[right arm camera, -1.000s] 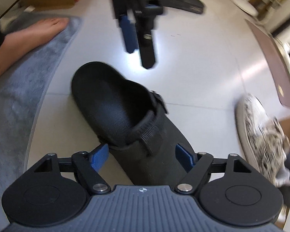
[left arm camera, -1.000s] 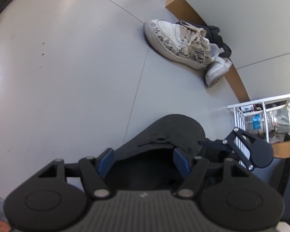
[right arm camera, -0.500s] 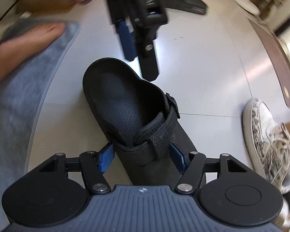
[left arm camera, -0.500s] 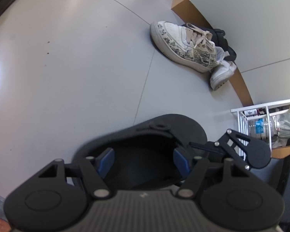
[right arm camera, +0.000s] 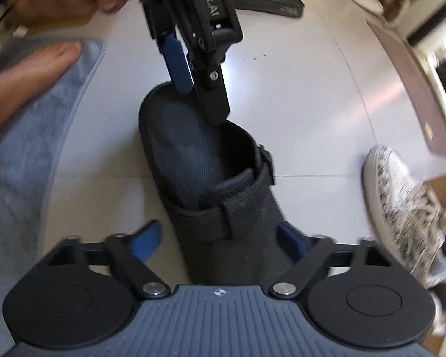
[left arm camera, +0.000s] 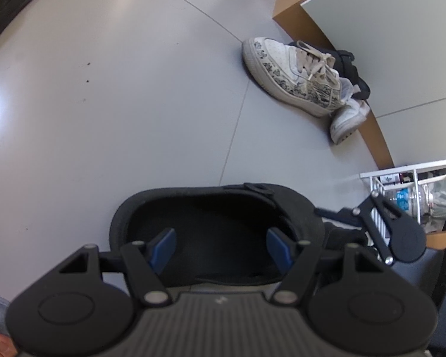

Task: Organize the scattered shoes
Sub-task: 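Grasp the slide's heel with the right gripper while the left gripper releases it, then lift the black slide with the right gripper toward the shoe row, then lower the slide beside the black sneakers and open the right gripper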

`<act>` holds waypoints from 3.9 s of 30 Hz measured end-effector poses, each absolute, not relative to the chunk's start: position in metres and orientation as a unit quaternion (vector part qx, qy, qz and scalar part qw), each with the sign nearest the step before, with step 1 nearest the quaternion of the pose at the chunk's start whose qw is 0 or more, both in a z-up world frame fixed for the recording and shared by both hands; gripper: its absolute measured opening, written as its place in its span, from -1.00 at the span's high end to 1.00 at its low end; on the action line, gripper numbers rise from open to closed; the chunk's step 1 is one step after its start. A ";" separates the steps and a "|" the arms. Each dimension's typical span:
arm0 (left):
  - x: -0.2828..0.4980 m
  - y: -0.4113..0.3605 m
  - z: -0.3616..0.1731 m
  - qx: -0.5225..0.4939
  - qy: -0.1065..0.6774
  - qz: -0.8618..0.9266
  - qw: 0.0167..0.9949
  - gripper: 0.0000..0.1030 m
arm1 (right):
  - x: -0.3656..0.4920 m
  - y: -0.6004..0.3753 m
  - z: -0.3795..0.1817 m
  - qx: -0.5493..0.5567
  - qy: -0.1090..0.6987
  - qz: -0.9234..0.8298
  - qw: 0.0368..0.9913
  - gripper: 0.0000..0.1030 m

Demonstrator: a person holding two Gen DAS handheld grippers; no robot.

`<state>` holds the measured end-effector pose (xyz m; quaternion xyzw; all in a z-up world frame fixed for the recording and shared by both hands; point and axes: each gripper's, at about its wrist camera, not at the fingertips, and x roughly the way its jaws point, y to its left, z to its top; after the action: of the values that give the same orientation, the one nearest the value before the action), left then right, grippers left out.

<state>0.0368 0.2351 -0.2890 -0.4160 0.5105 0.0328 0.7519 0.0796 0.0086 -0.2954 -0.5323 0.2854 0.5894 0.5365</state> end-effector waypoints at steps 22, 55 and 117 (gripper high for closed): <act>0.048 0.229 -0.303 -0.408 0.534 0.044 0.739 -0.35 | 0.110 0.012 -0.321 -0.431 0.369 0.552 0.611 -0.69; 0.039 0.242 -0.297 -0.420 0.507 0.061 0.750 -0.35 | 0.122 0.010 -0.308 -0.346 0.465 0.570 0.583 -0.87; 0.042 0.237 -0.290 -0.425 0.487 0.032 0.762 -0.41 | 0.075 -0.044 -0.303 0.016 0.650 0.074 0.756 -0.95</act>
<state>0.0417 0.2374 -0.2902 -0.4252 0.4866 0.0323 0.7625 0.0747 -0.0443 -0.3031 0.0157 0.6500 0.0742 0.7561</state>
